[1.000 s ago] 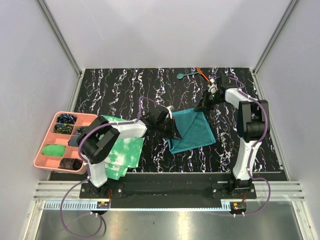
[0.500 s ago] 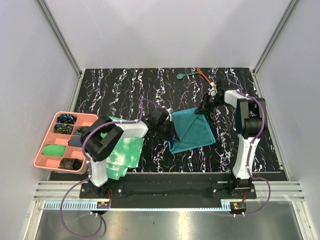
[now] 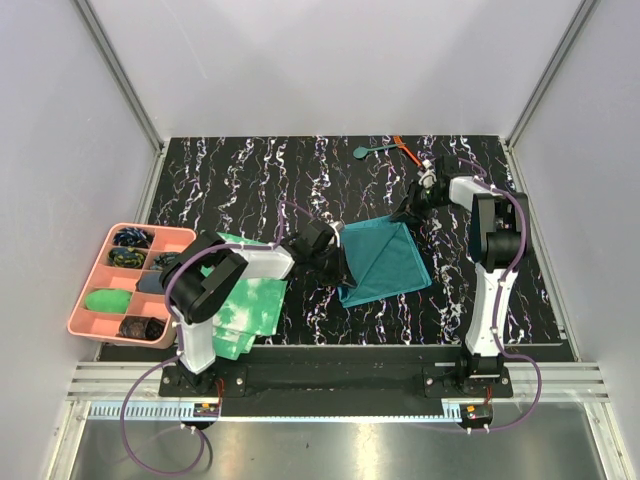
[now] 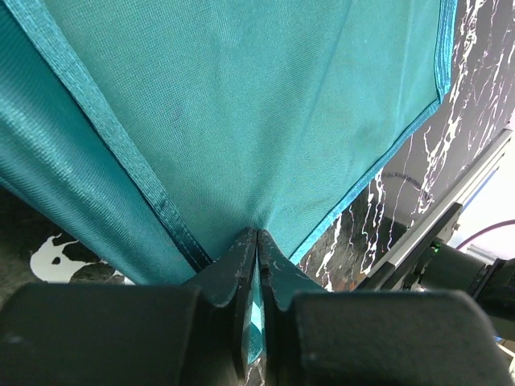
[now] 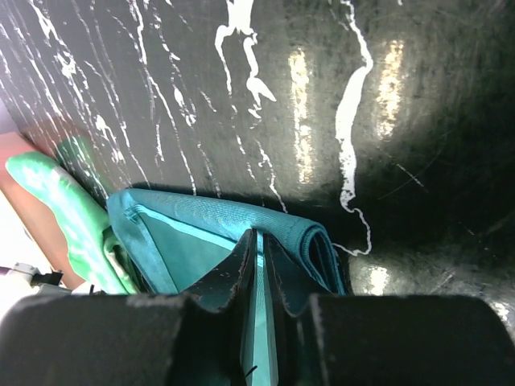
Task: Fold the napkin into a case and place the utensils inside
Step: Smooth out the upper triangle-folded napkin at the center of the board.
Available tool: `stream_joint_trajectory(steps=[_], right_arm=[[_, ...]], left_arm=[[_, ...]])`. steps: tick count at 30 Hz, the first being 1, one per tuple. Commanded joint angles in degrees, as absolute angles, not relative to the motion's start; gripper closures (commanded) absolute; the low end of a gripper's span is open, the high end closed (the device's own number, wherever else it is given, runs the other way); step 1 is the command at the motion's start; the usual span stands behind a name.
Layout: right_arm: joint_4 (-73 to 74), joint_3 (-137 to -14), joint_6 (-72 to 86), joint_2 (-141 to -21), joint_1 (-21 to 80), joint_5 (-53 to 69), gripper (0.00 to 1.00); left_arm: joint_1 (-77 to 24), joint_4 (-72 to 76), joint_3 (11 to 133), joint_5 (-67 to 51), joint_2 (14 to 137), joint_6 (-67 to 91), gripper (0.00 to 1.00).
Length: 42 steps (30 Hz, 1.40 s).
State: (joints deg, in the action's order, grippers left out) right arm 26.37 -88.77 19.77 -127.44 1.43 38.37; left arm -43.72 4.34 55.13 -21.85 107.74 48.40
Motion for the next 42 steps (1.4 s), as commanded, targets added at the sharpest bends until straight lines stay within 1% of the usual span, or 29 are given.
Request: stream_joint_trajectory(steps=[1, 3, 4, 5, 8, 11, 14, 16, 18, 20, 22, 24, 25, 26, 30, 35, 42], right_arm=[[25.3, -91.2, 20.7, -124.3, 1.1, 38.5, 0.83], [26.0, -91.4, 21.9, -122.6, 1.1, 37.3, 0.81], [27.0, -91.5, 22.1, -120.9, 1.0, 36.7, 0.77], [27.6, -91.4, 22.8, -120.0, 1.1, 35.8, 0.75], [29.5, -90.1, 23.4, -116.4, 1.1, 31.7, 0.68], [30.5, -87.0, 24.1, -113.0, 1.0, 28.0, 0.62], [30.2, -83.2, 24.4, -110.4, 1.0, 25.9, 0.61], [30.1, -80.9, 24.3, -109.2, 1.1, 25.4, 0.63], [29.9, -78.6, 24.1, -108.5, 1.0, 25.2, 0.67], [28.4, -76.9, 23.7, -107.9, 1.0, 25.3, 0.71], [27.8, -75.2, 23.3, -108.4, 1.0, 25.3, 0.81], [27.2, -73.9, 23.2, -108.9, 0.9, 25.6, 0.9], [26.2, -73.6, 23.3, -109.5, 1.0, 25.4, 0.92], [25.8, -73.3, 23.3, -109.9, 1.1, 25.2, 0.93], [24.5, -73.2, 23.3, -112.1, 1.0, 24.7, 0.95], [23.5, -73.1, 23.6, -113.9, 1.0, 25.0, 0.96], [22.3, -72.9, 24.3, -115.4, 1.0, 26.5, 0.97]], left_arm=[[-43.2, 4.1, 54.6, -20.6, 103.9, 47.1, 0.87], [-41.7, 3.0, 56.0, -20.8, 102.4, 47.1, 0.81], [-41.0, 2.7, 56.5, -20.9, 102.0, 47.3, 0.78], [-40.3, 2.4, 57.1, -20.8, 101.6, 47.1, 0.72], [-37.5, -1.7, 61.1, -18.8, 101.3, 45.3, 0.64], [-34.3, -7.1, 65.8, -15.6, 102.6, 41.8, 0.62], [-33.3, -10.8, 72.1, -11.3, 105.5, 37.2, 0.65], [-33.0, -11.4, 75.7, -8.8, 107.7, 34.6, 0.66], [-33.0, -12.0, 79.4, -7.2, 110.4, 32.1, 0.66], [-32.7, -12.8, 83.2, -7.8, 112.5, 30.9, 0.69], [-32.7, -12.9, 85.2, -8.6, 115.0, 29.3, 0.72], [-32.7, -13.4, 87.1, -8.6, 117.0, 29.0, 0.73], [-32.7, -14.0, 87.6, -8.6, 117.4, 28.8, 0.72], [-32.8, -14.2, 88.1, -8.5, 117.8, 28.8, 0.7], [-33.0, -14.2, 88.0, -6.7, 119.0, 27.6, 0.67], [-33.1, -14.6, 88.5, -6.1, 120.2, 26.7, 0.67], [-33.1, -14.3, 89.7, -6.6, 122.1, 26.9, 0.72]])
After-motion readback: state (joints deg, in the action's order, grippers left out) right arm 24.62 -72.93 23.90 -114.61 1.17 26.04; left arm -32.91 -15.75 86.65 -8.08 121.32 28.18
